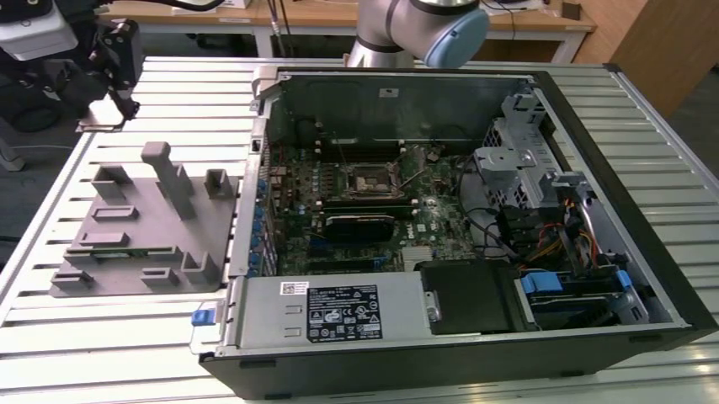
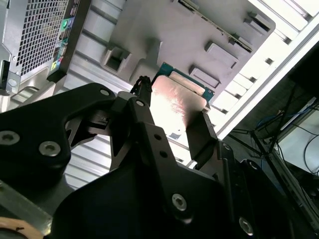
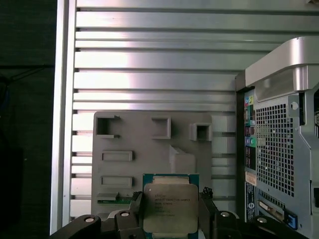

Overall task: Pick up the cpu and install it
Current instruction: 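Pick up the cpu and move it towards the insertion slot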

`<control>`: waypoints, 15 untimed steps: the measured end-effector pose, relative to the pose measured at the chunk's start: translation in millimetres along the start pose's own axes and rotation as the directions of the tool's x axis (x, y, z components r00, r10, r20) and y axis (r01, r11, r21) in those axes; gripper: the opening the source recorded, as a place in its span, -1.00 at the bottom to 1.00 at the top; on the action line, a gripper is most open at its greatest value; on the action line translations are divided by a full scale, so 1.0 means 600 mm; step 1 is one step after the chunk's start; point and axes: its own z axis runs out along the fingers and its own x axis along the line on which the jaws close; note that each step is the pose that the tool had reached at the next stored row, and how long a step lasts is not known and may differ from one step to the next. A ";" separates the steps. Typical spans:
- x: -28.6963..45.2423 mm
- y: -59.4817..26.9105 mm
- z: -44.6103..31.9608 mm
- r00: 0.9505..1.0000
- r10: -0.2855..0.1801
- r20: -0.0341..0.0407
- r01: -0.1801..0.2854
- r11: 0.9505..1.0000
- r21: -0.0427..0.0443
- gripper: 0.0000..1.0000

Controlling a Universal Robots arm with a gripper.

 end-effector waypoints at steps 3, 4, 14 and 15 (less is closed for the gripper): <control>-0.009 0.000 0.000 1.000 0.000 0.000 0.000 1.000 0.000 0.06; -0.012 0.000 0.000 1.000 0.000 0.000 0.000 1.000 0.000 0.06; -0.043 0.001 0.001 1.000 0.000 0.000 0.000 1.000 0.000 0.06; -0.046 0.001 0.001 1.000 0.000 0.000 0.000 1.000 0.000 0.06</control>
